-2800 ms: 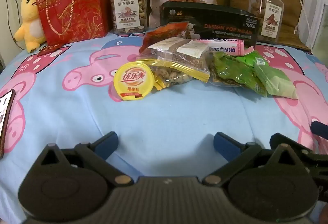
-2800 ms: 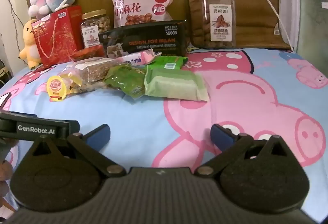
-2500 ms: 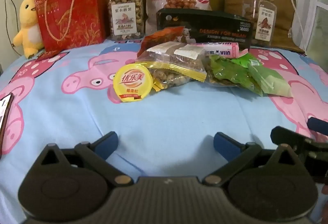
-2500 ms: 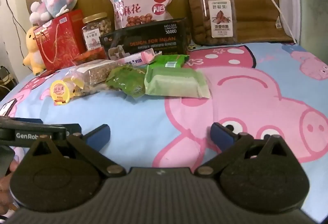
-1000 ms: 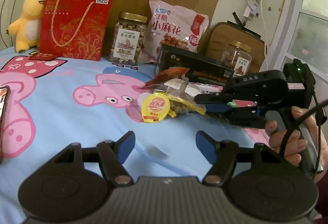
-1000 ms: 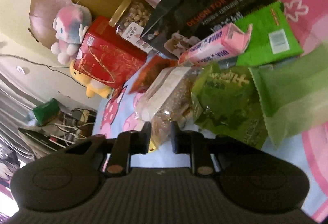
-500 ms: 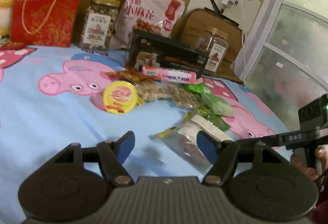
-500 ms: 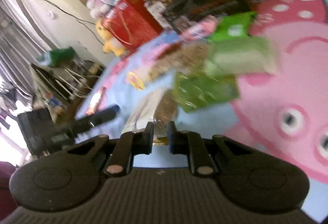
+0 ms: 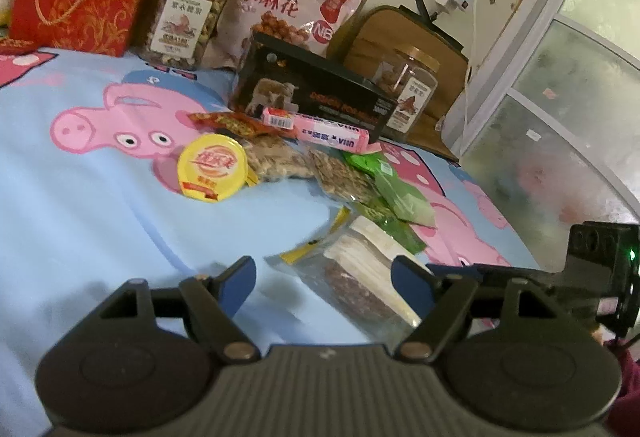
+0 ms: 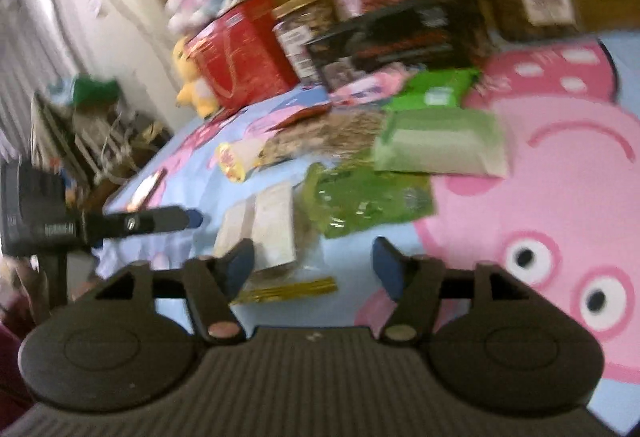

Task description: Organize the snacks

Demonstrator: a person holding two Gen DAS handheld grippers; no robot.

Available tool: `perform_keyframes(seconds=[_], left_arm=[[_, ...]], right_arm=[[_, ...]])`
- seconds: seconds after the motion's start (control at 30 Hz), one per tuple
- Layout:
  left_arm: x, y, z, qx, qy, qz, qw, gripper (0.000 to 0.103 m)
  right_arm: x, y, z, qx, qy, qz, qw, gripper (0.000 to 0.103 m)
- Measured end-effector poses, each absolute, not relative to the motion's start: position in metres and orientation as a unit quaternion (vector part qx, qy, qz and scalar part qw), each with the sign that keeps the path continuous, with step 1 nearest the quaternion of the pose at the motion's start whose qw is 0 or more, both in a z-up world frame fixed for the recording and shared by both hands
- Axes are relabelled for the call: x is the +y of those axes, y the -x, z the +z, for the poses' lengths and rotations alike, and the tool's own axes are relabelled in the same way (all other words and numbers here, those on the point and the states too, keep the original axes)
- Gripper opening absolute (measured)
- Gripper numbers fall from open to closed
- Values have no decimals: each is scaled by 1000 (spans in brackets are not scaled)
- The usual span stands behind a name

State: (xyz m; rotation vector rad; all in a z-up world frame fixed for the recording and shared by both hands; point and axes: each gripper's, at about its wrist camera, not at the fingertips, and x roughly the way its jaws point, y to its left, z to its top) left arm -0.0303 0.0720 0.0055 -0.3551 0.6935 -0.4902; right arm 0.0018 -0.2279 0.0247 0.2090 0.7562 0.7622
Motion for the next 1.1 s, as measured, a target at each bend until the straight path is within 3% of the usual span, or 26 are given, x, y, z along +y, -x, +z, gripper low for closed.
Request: perform_keyframes(seconds=[0.23,1.03,1.1], left_arm=[[72,31,6,335,170,-236,896,77],[62,28,3,349,166,-260,885,80],[62,28,3,349,166,-262,884,81]], right_arm=[[-192,14,24,341,-20,421,840,74],[-185,17,23,329,-1,410,850,73],[-178,20,22,321,15,412,853,77]])
